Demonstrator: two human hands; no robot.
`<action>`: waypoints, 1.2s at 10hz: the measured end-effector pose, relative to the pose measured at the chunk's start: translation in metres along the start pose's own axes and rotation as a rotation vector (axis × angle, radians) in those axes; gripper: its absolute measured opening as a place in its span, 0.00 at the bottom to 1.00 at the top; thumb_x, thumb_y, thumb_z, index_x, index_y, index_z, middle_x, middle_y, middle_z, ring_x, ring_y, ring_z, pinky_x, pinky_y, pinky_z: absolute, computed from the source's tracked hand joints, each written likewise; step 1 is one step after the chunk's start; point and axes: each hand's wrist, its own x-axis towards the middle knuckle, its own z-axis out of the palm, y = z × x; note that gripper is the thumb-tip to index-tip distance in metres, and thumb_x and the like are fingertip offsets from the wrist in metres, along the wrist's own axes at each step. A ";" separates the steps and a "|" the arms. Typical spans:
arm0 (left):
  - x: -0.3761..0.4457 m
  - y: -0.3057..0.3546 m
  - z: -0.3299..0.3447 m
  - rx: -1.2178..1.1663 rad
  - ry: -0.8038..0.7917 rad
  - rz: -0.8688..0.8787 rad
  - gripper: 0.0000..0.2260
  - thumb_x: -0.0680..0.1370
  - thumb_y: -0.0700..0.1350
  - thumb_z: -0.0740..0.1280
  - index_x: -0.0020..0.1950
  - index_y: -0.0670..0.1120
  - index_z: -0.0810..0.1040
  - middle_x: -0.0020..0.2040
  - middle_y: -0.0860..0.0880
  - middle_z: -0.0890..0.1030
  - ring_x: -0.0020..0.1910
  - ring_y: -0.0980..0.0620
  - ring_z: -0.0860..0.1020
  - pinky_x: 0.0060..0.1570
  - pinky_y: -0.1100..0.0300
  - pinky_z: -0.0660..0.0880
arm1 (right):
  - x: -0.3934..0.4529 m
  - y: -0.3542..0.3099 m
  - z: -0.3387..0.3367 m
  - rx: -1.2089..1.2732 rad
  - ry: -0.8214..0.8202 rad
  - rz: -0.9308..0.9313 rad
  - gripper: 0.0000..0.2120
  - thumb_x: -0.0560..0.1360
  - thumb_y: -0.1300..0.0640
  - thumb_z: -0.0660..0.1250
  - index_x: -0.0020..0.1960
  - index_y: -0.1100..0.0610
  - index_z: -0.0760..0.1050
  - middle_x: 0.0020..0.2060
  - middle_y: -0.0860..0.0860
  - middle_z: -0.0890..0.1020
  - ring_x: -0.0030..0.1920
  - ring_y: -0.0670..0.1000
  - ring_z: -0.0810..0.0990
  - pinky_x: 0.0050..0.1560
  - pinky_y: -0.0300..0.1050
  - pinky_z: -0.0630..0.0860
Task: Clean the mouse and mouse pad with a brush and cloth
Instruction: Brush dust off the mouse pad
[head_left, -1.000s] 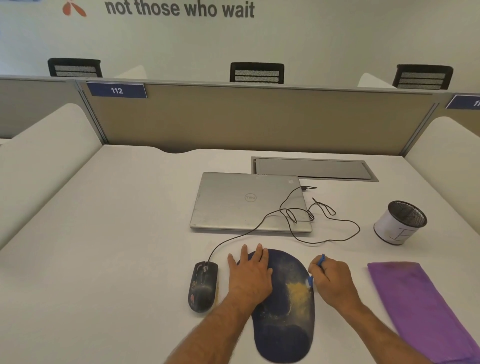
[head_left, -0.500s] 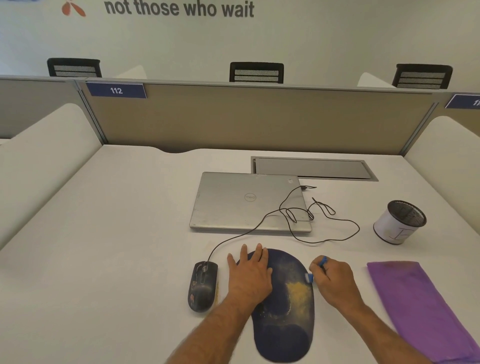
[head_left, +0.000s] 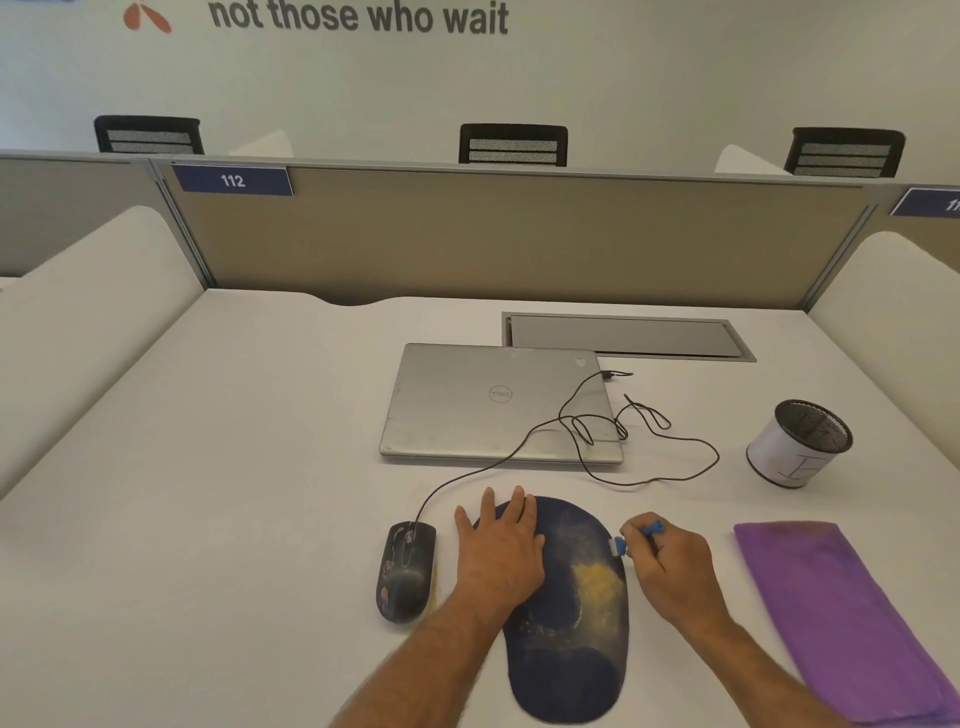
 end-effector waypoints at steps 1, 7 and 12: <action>0.000 0.000 0.000 -0.005 -0.001 0.001 0.27 0.86 0.57 0.47 0.82 0.51 0.43 0.83 0.51 0.46 0.81 0.40 0.44 0.75 0.33 0.45 | 0.000 0.003 0.001 -0.031 -0.047 0.008 0.10 0.77 0.58 0.64 0.38 0.56 0.78 0.29 0.51 0.79 0.29 0.51 0.78 0.30 0.32 0.72; 0.000 0.000 0.000 -0.002 -0.001 0.007 0.27 0.86 0.57 0.47 0.82 0.51 0.43 0.83 0.51 0.46 0.81 0.40 0.44 0.75 0.33 0.45 | 0.001 0.000 0.004 -0.015 -0.087 0.032 0.10 0.78 0.57 0.63 0.40 0.56 0.78 0.31 0.53 0.81 0.32 0.52 0.80 0.32 0.33 0.74; 0.001 -0.001 0.000 0.003 -0.001 0.008 0.27 0.86 0.57 0.47 0.82 0.50 0.43 0.83 0.51 0.46 0.80 0.40 0.44 0.74 0.33 0.45 | 0.007 -0.007 0.003 -0.032 -0.117 0.061 0.12 0.78 0.57 0.62 0.38 0.58 0.77 0.29 0.52 0.79 0.31 0.51 0.79 0.31 0.33 0.72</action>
